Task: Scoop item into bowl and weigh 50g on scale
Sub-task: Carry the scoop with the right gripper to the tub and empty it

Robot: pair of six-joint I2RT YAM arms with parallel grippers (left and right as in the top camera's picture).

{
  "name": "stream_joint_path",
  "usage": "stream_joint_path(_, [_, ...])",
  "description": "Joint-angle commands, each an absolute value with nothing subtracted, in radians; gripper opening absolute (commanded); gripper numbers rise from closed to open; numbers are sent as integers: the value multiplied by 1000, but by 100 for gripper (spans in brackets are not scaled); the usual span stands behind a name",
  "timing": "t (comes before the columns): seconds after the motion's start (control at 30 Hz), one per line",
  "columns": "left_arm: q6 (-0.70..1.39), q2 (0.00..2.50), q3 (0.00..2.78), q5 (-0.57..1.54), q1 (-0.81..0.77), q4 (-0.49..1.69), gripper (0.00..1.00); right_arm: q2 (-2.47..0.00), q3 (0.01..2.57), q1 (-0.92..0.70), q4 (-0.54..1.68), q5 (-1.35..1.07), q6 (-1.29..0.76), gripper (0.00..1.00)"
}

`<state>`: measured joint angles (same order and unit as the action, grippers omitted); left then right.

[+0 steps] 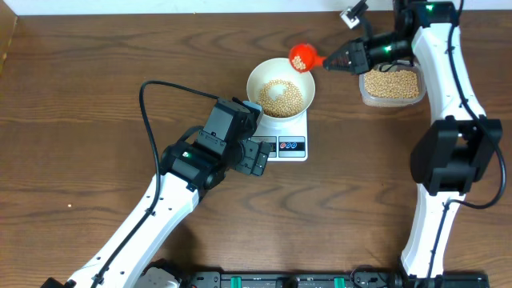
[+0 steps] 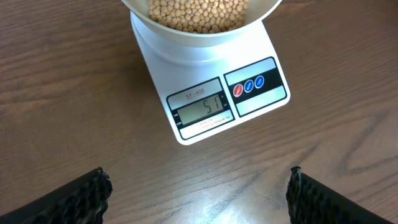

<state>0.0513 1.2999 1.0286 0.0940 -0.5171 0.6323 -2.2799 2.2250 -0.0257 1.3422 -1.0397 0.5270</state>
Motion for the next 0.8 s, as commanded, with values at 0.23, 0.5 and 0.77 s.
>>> stream_joint_path(0.23, [48,1293,1030,78,-514,636,93,-2184,2225,23,1327,-1064,517,1])
stream_joint_path(0.5, [48,1293,1030,78,-514,636,92,-2184,2225,-3,1330,-1029,517,1])
stream_joint_path(0.77, [48,1293,1030,78,-514,636,93,-2184,2225,-44,1349,-960,519,1])
